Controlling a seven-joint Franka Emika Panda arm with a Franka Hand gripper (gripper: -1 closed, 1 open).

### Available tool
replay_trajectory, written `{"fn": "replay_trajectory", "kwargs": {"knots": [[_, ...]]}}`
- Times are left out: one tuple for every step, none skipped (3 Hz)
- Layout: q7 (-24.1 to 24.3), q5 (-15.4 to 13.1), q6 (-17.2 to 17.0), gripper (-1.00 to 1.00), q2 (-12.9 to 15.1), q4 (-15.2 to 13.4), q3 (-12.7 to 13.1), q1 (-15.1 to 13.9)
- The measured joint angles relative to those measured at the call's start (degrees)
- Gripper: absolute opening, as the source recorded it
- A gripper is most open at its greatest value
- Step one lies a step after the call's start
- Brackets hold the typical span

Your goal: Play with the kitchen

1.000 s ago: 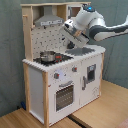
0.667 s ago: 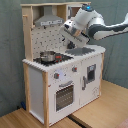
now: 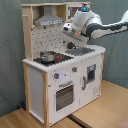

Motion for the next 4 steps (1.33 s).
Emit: {"fn": "replay_trajectory", "kwargs": {"knots": [[-3.09, 0.13, -0.09, 1.0, -0.07, -0.02, 3.57, -3.82], [-6.1, 0.41, -0.05, 1.0, -0.58, 0.17, 8.55, -8.49], [-8.83, 1.92, 0.63, 1.0, -1.62, 0.52, 11.78, -12.39], [-11.98, 5.01, 1.46, 1.0, -3.91, 1.61, 14.56, -16.64]]}}
